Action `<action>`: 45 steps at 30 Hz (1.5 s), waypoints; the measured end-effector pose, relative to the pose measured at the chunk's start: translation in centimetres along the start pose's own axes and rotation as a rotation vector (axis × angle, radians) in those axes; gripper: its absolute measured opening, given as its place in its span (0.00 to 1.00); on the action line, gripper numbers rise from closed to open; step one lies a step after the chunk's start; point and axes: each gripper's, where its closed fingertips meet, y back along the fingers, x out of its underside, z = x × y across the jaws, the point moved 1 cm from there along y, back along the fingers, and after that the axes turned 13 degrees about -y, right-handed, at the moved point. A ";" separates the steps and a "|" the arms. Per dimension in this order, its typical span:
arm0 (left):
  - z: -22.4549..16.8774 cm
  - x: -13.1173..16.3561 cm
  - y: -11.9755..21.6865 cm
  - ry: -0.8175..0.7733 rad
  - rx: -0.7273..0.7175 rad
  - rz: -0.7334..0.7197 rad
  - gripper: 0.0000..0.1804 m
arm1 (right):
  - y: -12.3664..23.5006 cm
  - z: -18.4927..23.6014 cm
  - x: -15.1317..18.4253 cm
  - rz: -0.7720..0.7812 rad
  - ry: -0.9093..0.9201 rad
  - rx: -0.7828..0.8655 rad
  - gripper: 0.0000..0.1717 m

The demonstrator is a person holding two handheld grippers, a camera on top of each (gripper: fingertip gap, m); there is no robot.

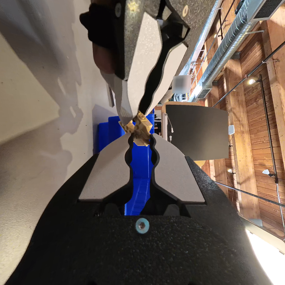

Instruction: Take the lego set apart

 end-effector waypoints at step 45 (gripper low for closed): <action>-2.8 3.4 -1.2 0.357 0.290 0.055 0.07 | -0.8 0.5 2.7 0.047 -0.320 -0.080 0.04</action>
